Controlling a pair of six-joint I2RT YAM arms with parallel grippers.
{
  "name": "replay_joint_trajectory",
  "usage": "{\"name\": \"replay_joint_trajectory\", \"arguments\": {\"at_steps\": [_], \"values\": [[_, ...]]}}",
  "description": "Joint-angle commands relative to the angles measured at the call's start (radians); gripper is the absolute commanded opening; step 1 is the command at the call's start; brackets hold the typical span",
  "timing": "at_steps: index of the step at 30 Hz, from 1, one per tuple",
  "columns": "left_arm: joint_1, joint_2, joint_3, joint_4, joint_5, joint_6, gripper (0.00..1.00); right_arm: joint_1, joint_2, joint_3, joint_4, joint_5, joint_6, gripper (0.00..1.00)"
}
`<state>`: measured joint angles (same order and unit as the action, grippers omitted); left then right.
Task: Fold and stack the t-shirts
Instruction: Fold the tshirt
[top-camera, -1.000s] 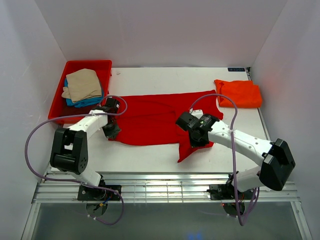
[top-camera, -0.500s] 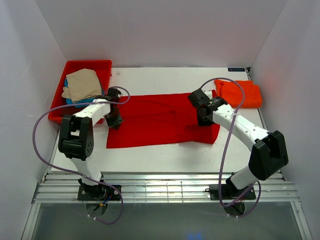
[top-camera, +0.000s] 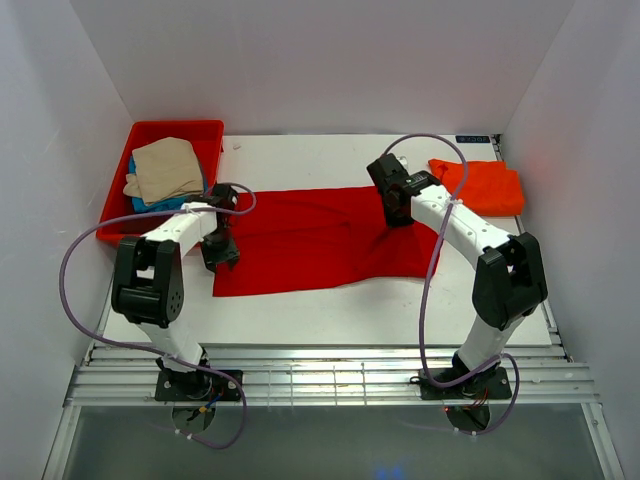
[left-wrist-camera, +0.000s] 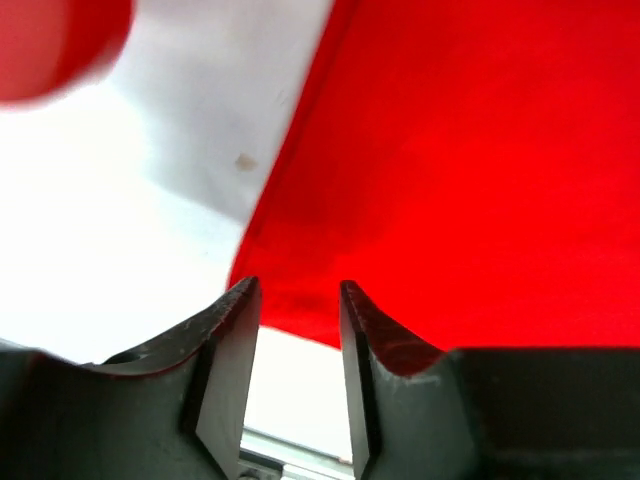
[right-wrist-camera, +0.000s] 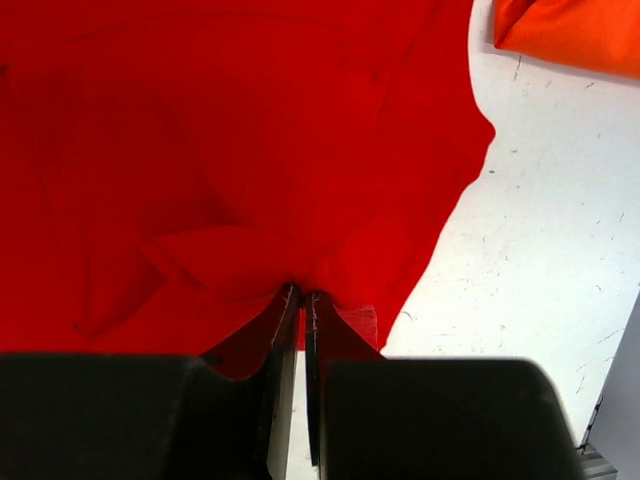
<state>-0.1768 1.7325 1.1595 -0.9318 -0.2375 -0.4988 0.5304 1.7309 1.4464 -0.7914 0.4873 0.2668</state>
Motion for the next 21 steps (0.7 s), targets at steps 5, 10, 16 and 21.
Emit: {"name": "replay_joint_trajectory", "arguments": {"at_steps": [5,10,16,21], "values": [[0.023,-0.09,-0.118,-0.013,0.024,-0.041,0.52,-0.007,-0.01,0.032,0.038,-0.018,-0.04,0.08],[0.042,-0.093,-0.149,-0.001,0.07,-0.043,0.51,-0.01,-0.008,0.017,0.05,-0.029,-0.041,0.08],[0.042,-0.108,-0.21,0.013,0.073,-0.06,0.51,-0.015,-0.013,0.009,0.058,-0.038,-0.038,0.08],[0.045,-0.091,-0.218,0.027,0.083,-0.063,0.5,-0.017,-0.024,-0.003,0.06,-0.038,-0.032,0.08]]}}
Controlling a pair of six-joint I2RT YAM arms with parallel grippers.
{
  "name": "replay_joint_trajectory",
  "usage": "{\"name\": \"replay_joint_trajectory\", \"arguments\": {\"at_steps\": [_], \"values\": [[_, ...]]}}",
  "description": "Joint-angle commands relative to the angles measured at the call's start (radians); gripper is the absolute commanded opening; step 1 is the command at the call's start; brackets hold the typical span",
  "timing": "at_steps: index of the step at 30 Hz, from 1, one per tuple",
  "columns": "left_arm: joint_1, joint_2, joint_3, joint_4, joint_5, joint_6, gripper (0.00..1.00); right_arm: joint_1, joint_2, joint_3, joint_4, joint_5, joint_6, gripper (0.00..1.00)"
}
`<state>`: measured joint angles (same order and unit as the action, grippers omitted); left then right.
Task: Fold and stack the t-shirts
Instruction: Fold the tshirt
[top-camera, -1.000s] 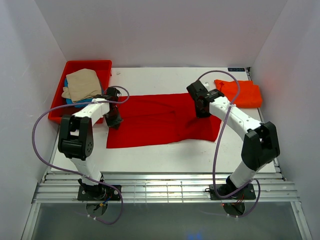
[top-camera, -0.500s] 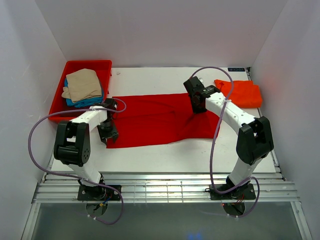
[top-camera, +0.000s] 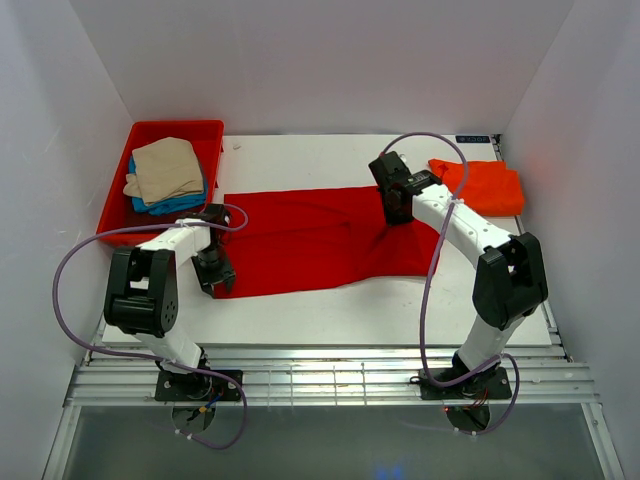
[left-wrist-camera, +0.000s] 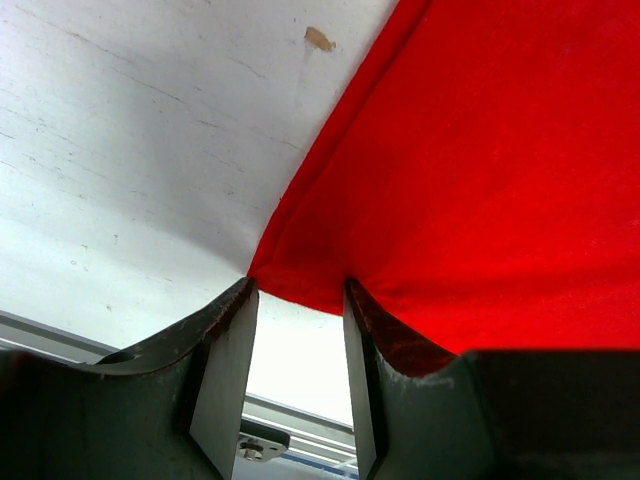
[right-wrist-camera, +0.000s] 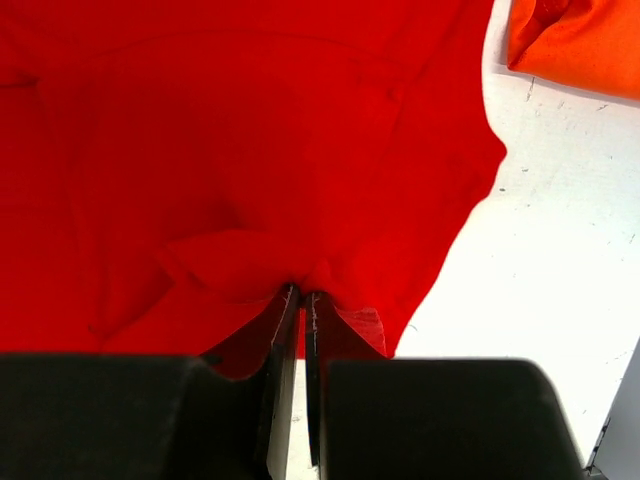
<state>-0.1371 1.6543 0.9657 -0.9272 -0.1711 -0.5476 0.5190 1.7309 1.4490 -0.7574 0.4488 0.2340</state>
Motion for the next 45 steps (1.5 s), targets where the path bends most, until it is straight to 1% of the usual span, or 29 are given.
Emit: {"name": "replay_joint_trajectory", "arguments": {"at_steps": [1,4,5,9,13,16,20,24,28,33,35,41,43,45], "values": [[0.005,-0.008,-0.024,0.025,0.016,-0.015,0.49,-0.007,-0.031,-0.009,0.029,0.002,0.001,0.08],[0.007,0.025,-0.028,0.039,0.013,-0.015,0.44,-0.011,-0.048,-0.022,0.032,0.004,0.001,0.08],[0.005,0.035,-0.03,0.047,0.012,-0.014,0.39,-0.014,-0.051,-0.029,0.03,0.005,0.001,0.08],[0.005,0.068,-0.036,0.067,-0.002,-0.008,0.31,-0.025,-0.063,-0.039,0.03,0.008,0.002,0.08],[0.005,0.061,-0.038,0.08,-0.008,-0.002,0.24,-0.042,-0.062,-0.038,0.03,0.01,-0.001,0.08],[0.007,0.061,-0.033,0.091,0.01,0.0,0.22,-0.054,-0.054,-0.027,0.03,0.005,-0.002,0.08],[0.007,0.067,0.007,0.097,0.051,0.008,0.19,-0.076,-0.033,0.007,0.03,-0.001,-0.012,0.08],[0.01,0.081,0.08,0.093,0.079,0.02,0.18,-0.099,-0.004,0.053,0.03,-0.007,-0.028,0.08],[0.03,0.105,0.168,0.087,0.119,0.04,0.18,-0.131,0.024,0.1,0.029,-0.022,-0.048,0.08],[0.073,0.143,0.235,0.085,0.15,0.075,0.18,-0.158,0.07,0.169,0.027,-0.041,-0.079,0.08],[0.089,0.162,0.269,0.085,0.18,0.084,0.18,-0.165,0.097,0.186,0.026,-0.045,-0.091,0.08],[0.132,0.249,0.372,0.07,0.376,0.138,0.18,-0.169,0.165,0.258,0.021,-0.041,-0.128,0.08],[0.136,0.269,0.413,0.05,0.406,0.153,0.18,-0.169,0.185,0.289,0.013,-0.039,-0.134,0.08],[0.172,0.277,0.438,0.045,0.429,0.158,0.18,-0.171,0.199,0.304,0.01,-0.038,-0.14,0.08]]}}
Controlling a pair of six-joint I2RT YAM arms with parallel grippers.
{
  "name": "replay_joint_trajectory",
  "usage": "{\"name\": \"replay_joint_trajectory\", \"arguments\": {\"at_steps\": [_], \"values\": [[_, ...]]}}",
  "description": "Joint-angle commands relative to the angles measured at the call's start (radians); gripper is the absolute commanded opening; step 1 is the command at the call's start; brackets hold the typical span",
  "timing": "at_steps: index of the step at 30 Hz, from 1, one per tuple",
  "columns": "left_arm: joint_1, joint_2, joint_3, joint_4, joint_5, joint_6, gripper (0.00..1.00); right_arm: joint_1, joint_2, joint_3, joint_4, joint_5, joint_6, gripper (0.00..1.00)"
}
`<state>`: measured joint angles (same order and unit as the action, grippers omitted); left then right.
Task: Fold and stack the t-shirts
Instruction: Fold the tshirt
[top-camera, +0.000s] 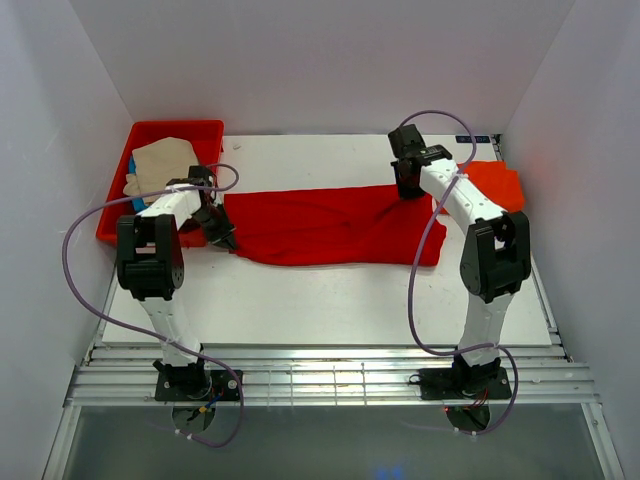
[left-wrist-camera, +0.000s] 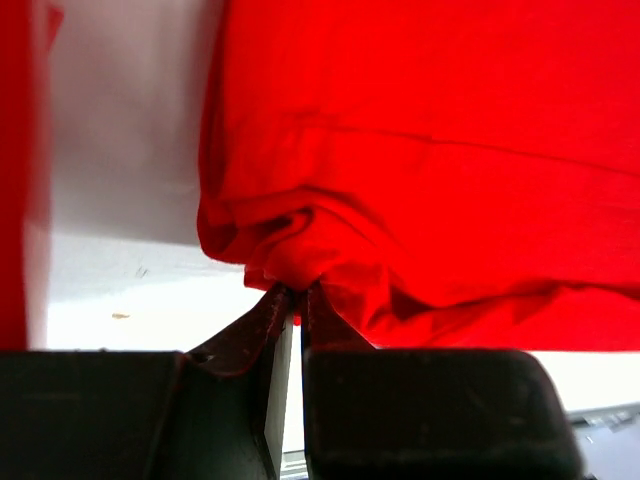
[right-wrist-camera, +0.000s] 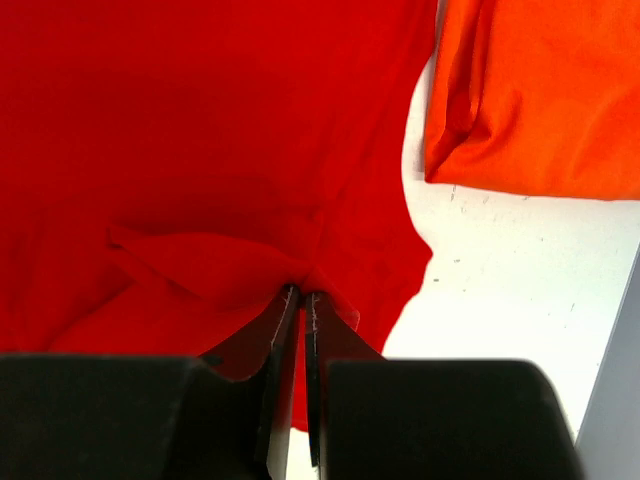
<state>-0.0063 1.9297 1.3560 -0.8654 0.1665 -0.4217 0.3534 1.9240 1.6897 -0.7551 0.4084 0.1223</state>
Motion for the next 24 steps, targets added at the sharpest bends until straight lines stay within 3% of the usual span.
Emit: {"name": "replay_joint_trajectory", "arguments": {"at_steps": [1,9,24], "values": [[0.052,0.002,0.054,-0.026,0.099,0.037,0.18,-0.004,0.009,0.079,0.007,0.003,-0.032,0.08],[0.077,-0.056,0.072,-0.084,0.189,0.047,0.18,-0.005,0.036,0.156,-0.027,0.006,-0.044,0.08],[0.078,-0.199,-0.098,-0.096,0.226,0.051,0.19,-0.005,0.053,0.154,-0.026,0.01,-0.039,0.08]]}}
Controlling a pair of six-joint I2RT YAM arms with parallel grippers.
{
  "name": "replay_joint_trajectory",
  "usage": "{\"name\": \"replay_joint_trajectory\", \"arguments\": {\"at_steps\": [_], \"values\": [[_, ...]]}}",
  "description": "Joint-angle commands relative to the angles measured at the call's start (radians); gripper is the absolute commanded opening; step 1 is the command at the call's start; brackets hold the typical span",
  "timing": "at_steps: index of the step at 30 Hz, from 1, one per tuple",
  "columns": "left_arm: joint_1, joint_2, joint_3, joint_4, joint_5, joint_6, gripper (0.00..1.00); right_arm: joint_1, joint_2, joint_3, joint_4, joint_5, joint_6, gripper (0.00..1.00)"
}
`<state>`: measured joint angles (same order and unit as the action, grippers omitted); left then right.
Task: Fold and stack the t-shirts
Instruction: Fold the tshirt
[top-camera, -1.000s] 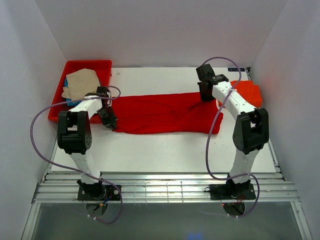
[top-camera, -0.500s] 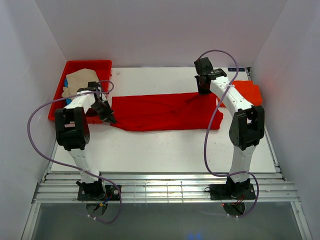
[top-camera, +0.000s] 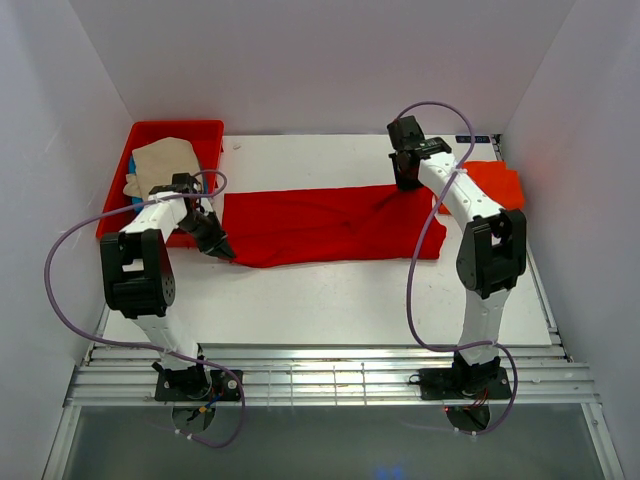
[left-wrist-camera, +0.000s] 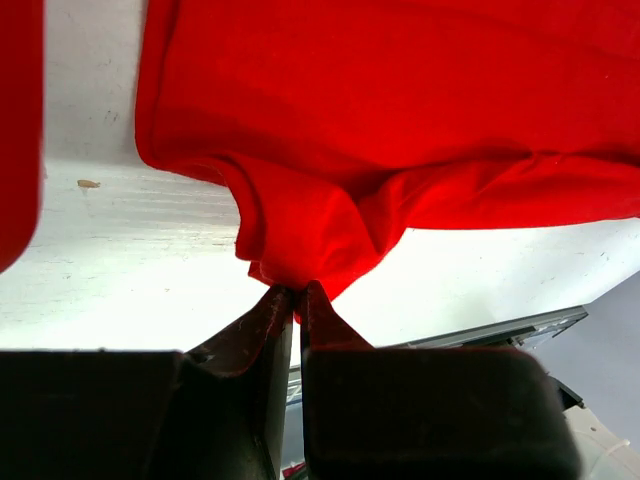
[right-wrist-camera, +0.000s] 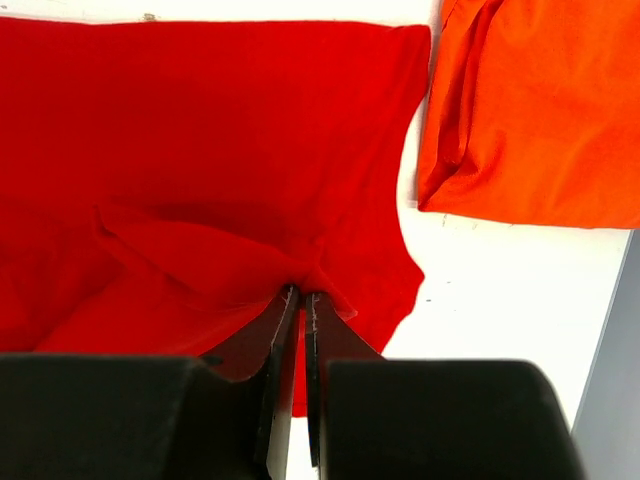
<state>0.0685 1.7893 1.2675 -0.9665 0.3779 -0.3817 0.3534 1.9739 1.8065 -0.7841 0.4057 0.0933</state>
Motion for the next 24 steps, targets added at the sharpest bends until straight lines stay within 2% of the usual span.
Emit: {"name": "replay_joint_trajectory", "arguments": {"at_steps": [1,12,18,24], "values": [[0.005,-0.062,-0.008,0.005,0.013,0.007,0.19,-0.005,0.005,0.04,0.002,0.015,-0.01,0.08],[0.079,-0.113,0.024,0.014,-0.057,-0.04,0.17,-0.007,0.0,0.051,-0.006,0.041,-0.01,0.08],[0.123,-0.128,-0.002,0.026,-0.039,-0.04,0.18,-0.008,0.003,0.05,-0.009,0.047,-0.012,0.08],[0.129,-0.074,-0.017,0.063,0.061,-0.036,0.18,-0.01,0.025,0.063,-0.007,0.045,-0.009,0.08]]}}
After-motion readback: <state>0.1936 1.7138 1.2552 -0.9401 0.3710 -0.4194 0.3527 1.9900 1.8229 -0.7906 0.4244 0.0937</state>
